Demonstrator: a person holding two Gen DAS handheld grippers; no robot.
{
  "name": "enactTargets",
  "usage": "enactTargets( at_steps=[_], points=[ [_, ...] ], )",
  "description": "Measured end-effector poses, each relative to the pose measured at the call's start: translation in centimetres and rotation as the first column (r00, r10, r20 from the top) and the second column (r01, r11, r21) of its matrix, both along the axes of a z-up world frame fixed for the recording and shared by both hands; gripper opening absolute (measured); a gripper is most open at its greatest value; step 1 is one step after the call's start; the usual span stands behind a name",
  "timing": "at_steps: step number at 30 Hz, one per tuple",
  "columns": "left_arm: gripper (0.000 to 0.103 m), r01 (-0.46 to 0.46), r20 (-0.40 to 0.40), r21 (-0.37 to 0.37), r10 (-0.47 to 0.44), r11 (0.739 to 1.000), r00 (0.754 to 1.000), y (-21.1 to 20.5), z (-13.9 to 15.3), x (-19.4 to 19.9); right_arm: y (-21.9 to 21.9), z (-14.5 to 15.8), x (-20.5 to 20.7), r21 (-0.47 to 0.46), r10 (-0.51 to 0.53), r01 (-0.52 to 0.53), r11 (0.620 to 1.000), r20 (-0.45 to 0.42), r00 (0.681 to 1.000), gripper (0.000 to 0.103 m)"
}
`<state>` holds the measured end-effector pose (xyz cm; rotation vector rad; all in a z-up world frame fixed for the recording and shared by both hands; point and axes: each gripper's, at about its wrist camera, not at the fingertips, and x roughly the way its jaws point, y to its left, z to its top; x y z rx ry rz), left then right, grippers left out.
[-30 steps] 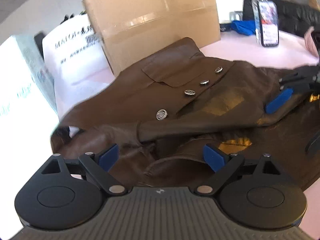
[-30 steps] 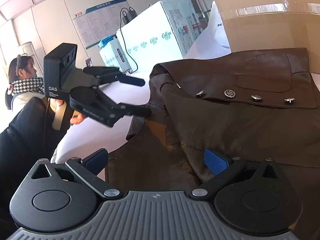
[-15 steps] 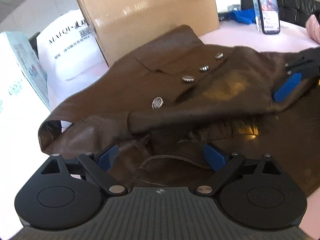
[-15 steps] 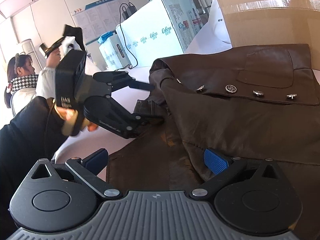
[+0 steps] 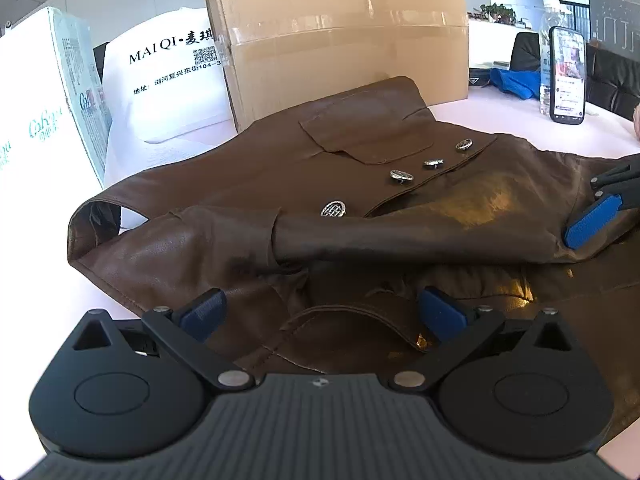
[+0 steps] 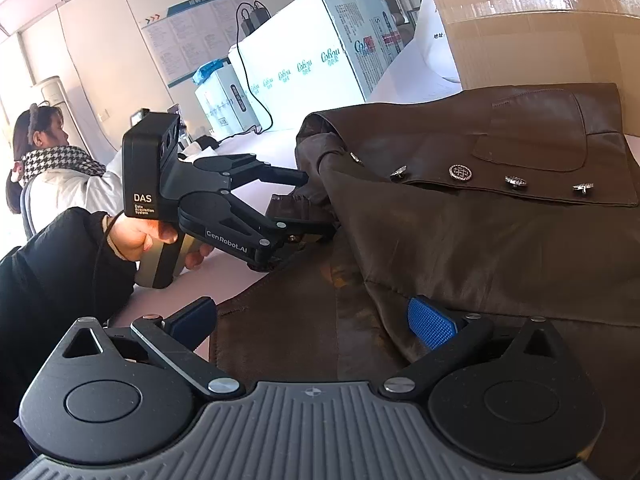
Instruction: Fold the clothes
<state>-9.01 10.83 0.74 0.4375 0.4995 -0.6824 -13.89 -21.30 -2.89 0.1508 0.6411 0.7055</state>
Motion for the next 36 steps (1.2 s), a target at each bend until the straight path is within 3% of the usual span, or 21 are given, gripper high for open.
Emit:
enactTargets(
  at_steps=[3,7,13,18,20,22,24,26,30,34,36],
  points=[
    [0.102,0.042,0.132,0.083,-0.053,0.996,0.990,-0.5,1.1,-1.2,-0.2,-0.1,0.1,-0.001,0.003,-0.003,1.000,0.000,1.000,0.103],
    [0.102,0.178,0.171,0.114,-0.195,0.977,0.966,0.0,3.6,-1.9,-0.3,-0.1,0.1,-0.003,0.003,-0.003,1.000,0.001,1.000,0.103],
    [0.099,0.247,0.096,0.182,-0.267,0.952,0.959,-0.7,5.3,-1.1,-0.3,-0.2,0.1,-0.006,0.003,-0.003,1.000,0.001,1.000,0.103],
    [0.091,0.308,0.031,0.262,-0.327,0.915,0.945,-1.7,4.4,-1.4,-0.1,-0.2,0.1,-0.007,0.002,-0.002,1.000,0.001,1.000,0.103],
    [0.081,0.322,0.008,0.334,-0.345,0.886,0.939,-2.2,3.6,-1.7,-0.1,-0.2,0.1,-0.007,0.002,-0.002,1.000,0.001,1.000,0.103],
    [0.079,0.320,0.000,0.383,-0.347,0.866,0.938,-2.2,3.2,-1.9,-0.1,-0.2,0.1,-0.008,0.002,-0.002,1.000,0.001,1.000,0.103],
    [0.071,0.317,-0.012,0.394,-0.340,0.863,0.940,-1.7,3.1,-1.6,-0.1,-0.2,0.1,-0.010,0.002,-0.002,1.000,0.000,1.000,0.103],
    [0.050,0.303,-0.016,0.420,-0.326,0.856,0.945,-1.5,2.9,-1.3,-0.1,-0.2,0.0,-0.012,0.001,-0.001,1.000,0.000,1.000,0.103],
    [0.048,0.290,-0.009,0.467,-0.323,0.835,0.946,-1.7,2.5,-1.3,0.0,-0.2,0.0,-0.014,0.002,-0.002,1.000,0.000,1.000,0.103],
    [0.048,0.331,0.002,0.490,-0.381,0.806,0.925,-3.2,1.8,-2.1,0.0,-0.2,-0.1,-0.016,0.001,-0.001,1.000,0.001,1.000,0.103],
    [0.048,0.346,-0.012,0.468,-0.386,0.813,0.922,-3.6,1.9,-2.0,0.0,-0.2,-0.1,-0.016,0.001,-0.001,1.000,0.001,1.000,0.103]
  ],
)
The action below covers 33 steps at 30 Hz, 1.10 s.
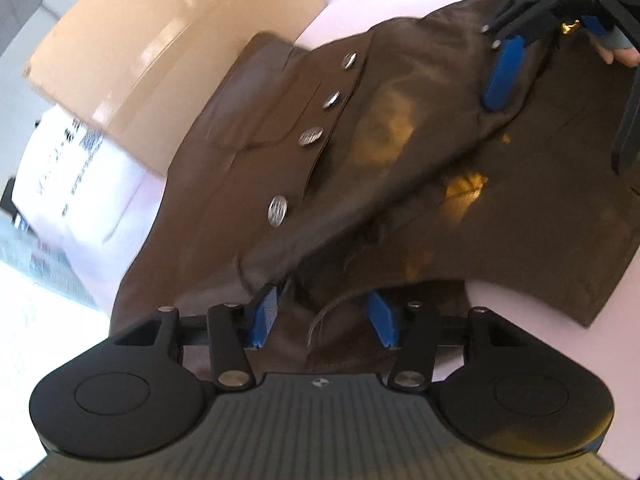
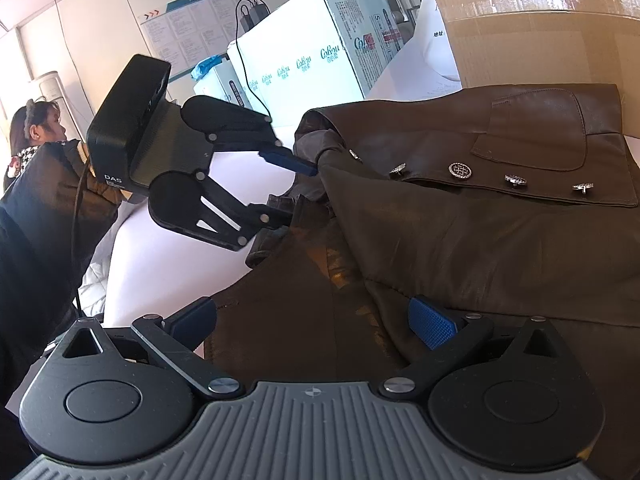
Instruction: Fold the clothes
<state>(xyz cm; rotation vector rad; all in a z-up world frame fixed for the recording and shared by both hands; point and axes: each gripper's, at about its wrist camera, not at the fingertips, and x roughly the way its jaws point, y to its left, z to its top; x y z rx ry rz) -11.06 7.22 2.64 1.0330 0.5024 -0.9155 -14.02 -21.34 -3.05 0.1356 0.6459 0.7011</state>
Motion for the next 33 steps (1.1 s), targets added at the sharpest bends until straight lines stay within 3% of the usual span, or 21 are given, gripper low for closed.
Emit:
enactTargets(
  at_steps=[2,4,8,16,21,25,29,33],
  points=[
    [0.043,-0.007,-0.060,-0.046,0.005,0.999,0.998,-0.4,0.1,0.2,0.0,0.0,0.0,0.000,0.000,0.000,1.000,0.000,1.000,0.103],
    [0.015,-0.013,-0.111,-0.086,0.003,0.996,0.994,-0.9,0.1,0.2,0.0,0.0,-0.1,0.000,-0.001,0.001,1.000,0.000,1.000,0.103],
    [0.004,0.008,-0.079,-0.062,-0.013,0.998,0.997,-1.6,-0.4,-1.3,-0.1,0.2,-0.1,0.001,0.002,-0.002,1.000,0.005,1.000,0.103],
    [0.004,0.014,-0.149,-0.014,-0.016,1.000,0.989,0.5,2.3,-4.5,-1.5,1.6,-0.5,0.096,0.006,-0.008,0.995,0.027,1.000,0.103],
    [0.004,0.013,-0.229,0.024,-0.007,1.000,0.973,2.3,3.5,-7.2,-2.7,2.3,0.0,0.139,-0.037,0.033,0.990,0.027,0.999,0.103],
    [0.004,0.009,-0.240,0.070,0.009,0.997,0.971,3.0,3.7,-9.7,-3.9,2.6,0.6,0.181,-0.087,0.083,0.980,0.012,0.996,0.103],
    [0.007,-0.015,-0.293,0.104,0.045,0.995,0.955,3.9,3.0,-9.7,-4.4,2.4,1.4,0.160,-0.130,0.129,0.979,-0.002,0.991,0.103],
    [0.009,-0.018,-0.310,0.119,0.055,0.993,0.949,4.0,2.1,-8.9,-4.5,1.2,2.8,0.059,-0.216,0.219,0.974,-0.052,0.975,0.103]
  ],
)
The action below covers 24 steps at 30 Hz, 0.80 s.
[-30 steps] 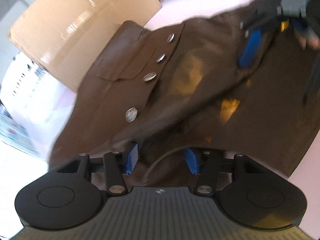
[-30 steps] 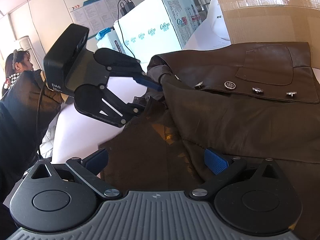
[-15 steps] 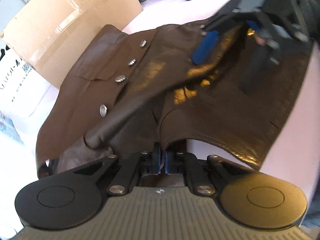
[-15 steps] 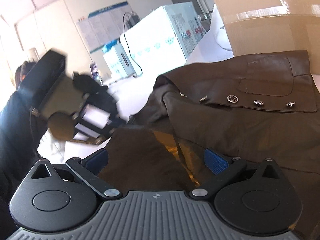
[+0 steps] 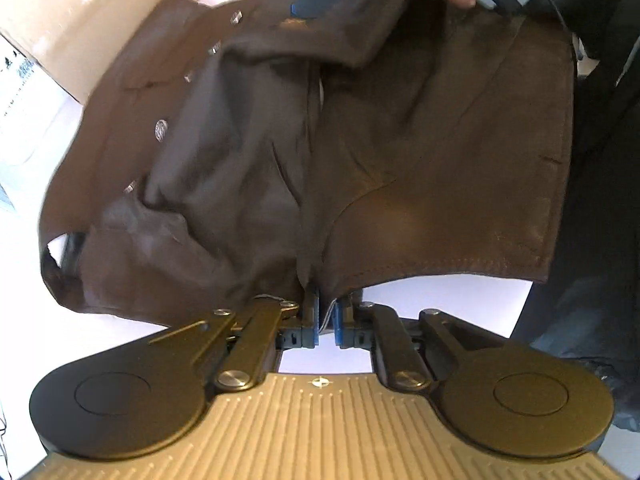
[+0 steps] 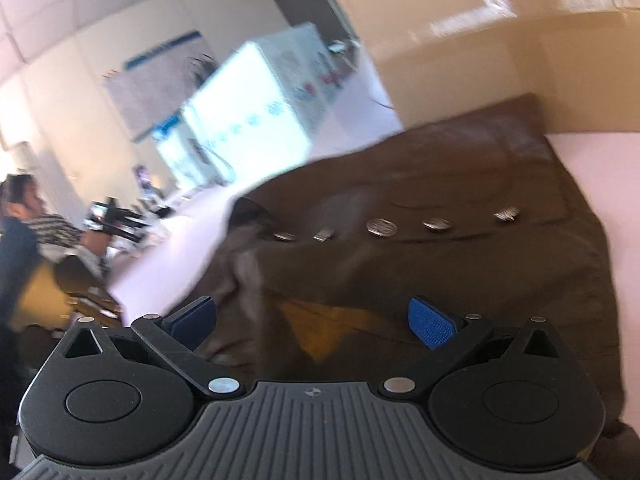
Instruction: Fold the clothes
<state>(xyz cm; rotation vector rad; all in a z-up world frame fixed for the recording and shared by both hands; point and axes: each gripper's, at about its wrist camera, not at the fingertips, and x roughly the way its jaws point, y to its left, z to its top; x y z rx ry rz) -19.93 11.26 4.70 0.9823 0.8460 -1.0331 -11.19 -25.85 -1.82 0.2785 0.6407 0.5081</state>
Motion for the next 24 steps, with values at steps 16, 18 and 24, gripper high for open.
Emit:
enactTargets(
  at_steps=[16,18,24],
  points=[
    [0.093,-0.008,0.378,0.086,-0.025,0.996,0.925,2.1,0.8,-6.5,0.7,-1.2,-0.4,-0.116,-0.027,0.029,0.993,0.017,0.999,0.103],
    [0.093,0.009,0.382,0.086,-0.042,0.996,0.923,2.8,0.7,-7.6,0.8,-1.2,-0.4,-0.118,-0.029,0.031,0.993,0.019,0.999,0.103],
    [0.095,0.103,0.423,0.090,-0.132,0.991,0.896,2.1,-0.9,-9.2,1.1,-1.2,-0.5,-0.126,-0.030,0.033,0.991,0.026,0.999,0.103]
  ],
)
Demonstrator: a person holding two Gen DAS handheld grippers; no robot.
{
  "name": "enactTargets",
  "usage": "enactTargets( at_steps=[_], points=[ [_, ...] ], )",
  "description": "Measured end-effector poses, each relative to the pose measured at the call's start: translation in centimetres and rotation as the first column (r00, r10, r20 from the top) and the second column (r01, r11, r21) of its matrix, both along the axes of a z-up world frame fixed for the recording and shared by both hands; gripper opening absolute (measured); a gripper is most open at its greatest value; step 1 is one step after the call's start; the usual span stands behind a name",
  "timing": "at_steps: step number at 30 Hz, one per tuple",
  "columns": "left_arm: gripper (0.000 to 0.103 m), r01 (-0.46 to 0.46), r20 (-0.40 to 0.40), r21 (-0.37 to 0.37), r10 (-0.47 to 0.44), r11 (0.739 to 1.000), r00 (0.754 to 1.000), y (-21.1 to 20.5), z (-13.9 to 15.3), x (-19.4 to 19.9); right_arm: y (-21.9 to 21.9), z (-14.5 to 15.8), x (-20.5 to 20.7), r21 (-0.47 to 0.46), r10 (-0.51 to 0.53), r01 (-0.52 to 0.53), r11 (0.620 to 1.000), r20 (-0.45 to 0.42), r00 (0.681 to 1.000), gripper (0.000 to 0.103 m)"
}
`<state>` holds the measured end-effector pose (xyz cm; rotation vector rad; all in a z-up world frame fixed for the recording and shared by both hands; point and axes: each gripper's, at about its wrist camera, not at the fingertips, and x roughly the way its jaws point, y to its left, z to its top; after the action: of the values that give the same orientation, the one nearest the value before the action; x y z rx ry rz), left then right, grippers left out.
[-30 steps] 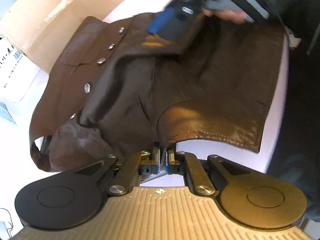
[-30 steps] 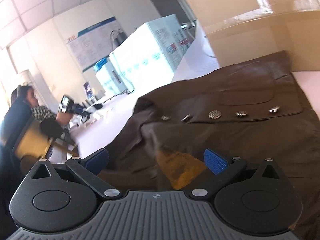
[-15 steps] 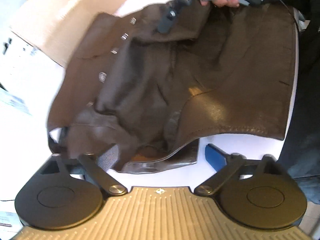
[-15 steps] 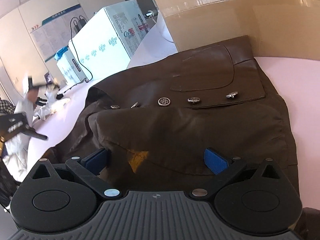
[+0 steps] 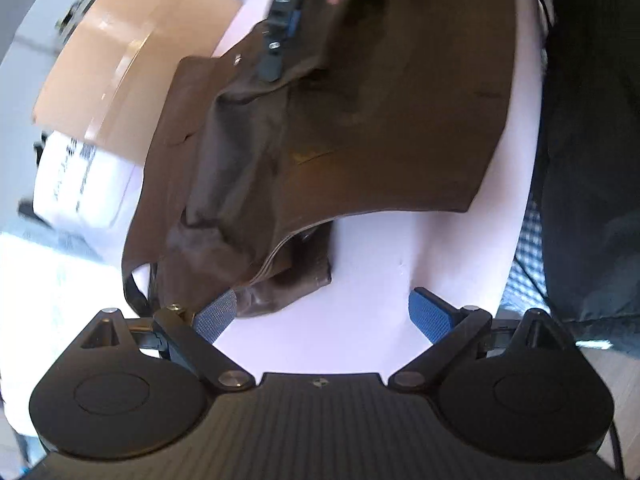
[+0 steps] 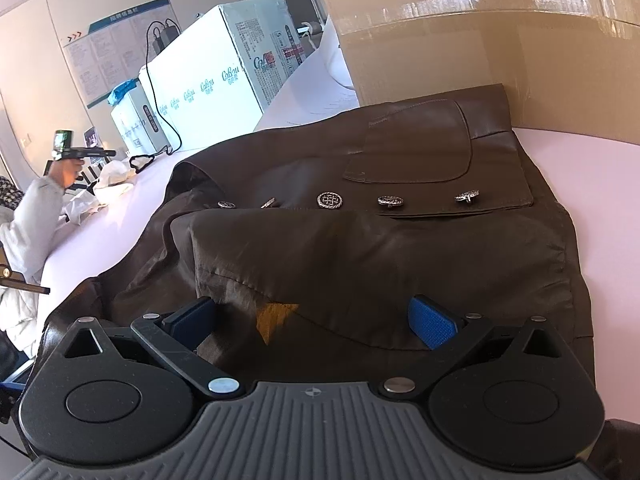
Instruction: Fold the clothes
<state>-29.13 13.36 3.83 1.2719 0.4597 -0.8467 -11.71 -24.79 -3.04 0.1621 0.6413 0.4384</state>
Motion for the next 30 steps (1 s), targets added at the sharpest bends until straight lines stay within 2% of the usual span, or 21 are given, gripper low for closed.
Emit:
enactTargets(
  at_steps=[3,5,7,9,11,12,13,14,15,16,18,19,20,22,23,25,27,30],
  points=[
    [0.094,0.036,0.030,-0.080,-0.034,0.996,0.999,-0.9,0.8,-0.6,0.0,0.0,0.0,-0.002,0.000,0.000,1.000,0.000,1.000,0.103],
    [0.094,0.112,0.058,-0.125,-0.105,0.986,0.993,-1.8,1.4,-1.5,0.1,0.0,0.0,-0.003,0.000,0.000,1.000,0.001,1.000,0.103],
    [0.094,0.168,0.066,-0.105,-0.162,0.980,0.985,-2.8,1.1,-2.2,0.1,0.0,0.0,-0.005,0.001,-0.001,1.000,0.001,1.000,0.103],
    [0.094,0.216,0.040,-0.101,-0.213,0.971,0.976,-3.8,0.8,-2.7,0.1,0.0,0.0,-0.005,0.001,-0.001,1.000,0.001,1.000,0.103],
    [0.079,0.243,0.000,-0.114,-0.245,0.963,0.970,-4.7,0.8,-3.1,0.1,0.1,0.0,-0.005,0.004,-0.004,1.000,-0.003,1.000,0.103],
    [0.073,0.234,-0.053,-0.145,-0.244,0.961,0.968,-5.0,1.2,-2.9,0.0,0.3,0.0,-0.002,0.008,-0.008,1.000,-0.010,1.000,0.103],
    [0.062,0.210,-0.136,-0.195,-0.238,0.958,0.962,-5.3,1.8,-2.2,-0.1,0.5,0.1,0.008,0.014,-0.014,1.000,-0.025,1.000,0.103],
    [0.055,0.170,-0.212,-0.243,-0.223,0.955,0.952,-5.6,2.5,-1.2,-0.4,0.8,0.2,0.029,0.022,-0.021,0.999,-0.044,0.999,0.103],
    [0.039,0.120,-0.255,-0.282,-0.195,0.952,0.947,-5.6,3.0,-0.4,-0.9,1.2,0.3,0.066,0.028,-0.024,0.998,-0.061,0.998,0.103],
    [0.028,0.087,-0.254,-0.317,-0.173,0.944,0.952,-5.4,3.5,0.1,-1.1,1.3,0.3,0.081,0.029,-0.023,0.996,-0.066,0.997,0.103],
    [0.026,0.050,-0.233,-0.376,-0.146,0.925,0.961,-5.1,4.1,1.1,-3.5,2.7,0.1,0.208,0.003,0.011,0.978,-0.068,0.998,0.103],
    [0.026,0.013,-0.236,-0.440,-0.129,0.898,0.963,-4.6,4.8,2.1,-3.9,2.9,0.1,0.222,-0.004,0.019,0.975,-0.065,0.998,0.103],
    [0.026,-0.033,-0.258,-0.512,-0.117,0.858,0.959,-4.1,5.6,3.3,-5.5,3.7,-0.1,0.271,-0.045,0.056,0.961,-0.049,0.998,0.103],
    [0.026,-0.109,-0.296,-0.599,-0.093,0.793,0.951,-3.5,6.5,5.0,-7.5,4.4,-0.3,0.316,-0.105,0.112,0.942,-0.038,0.994,0.103],
    [0.026,-0.161,-0.321,-0.639,-0.071,0.752,0.944,-3.2,6.9,6.1,-7.9,4.5,-0.3,0.323,-0.118,0.124,0.938,-0.037,0.992,0.103],
    [0.026,-0.247,-0.370,-0.683,-0.034,0.687,0.928,-2.9,7.2,7.8,-9.3,4.9,-0.4,0.328,-0.167,0.166,0.930,-0.025,0.986,0.103],
    [0.026,-0.299,-0.400,-0.699,-0.010,0.649,0.916,-3.0,7.2,8.9,-10.1,5.4,-0.5,0.311,-0.196,0.188,0.932,-0.007,0.981,0.103],
    [0.020,-0.405,-0.468,-0.699,0.050,0.589,0.882,-3.7,6.9,11.3,-10.7,5.5,-0.6,0.311,-0.206,0.196,0.930,0.000,0.978,0.103]
  ],
)
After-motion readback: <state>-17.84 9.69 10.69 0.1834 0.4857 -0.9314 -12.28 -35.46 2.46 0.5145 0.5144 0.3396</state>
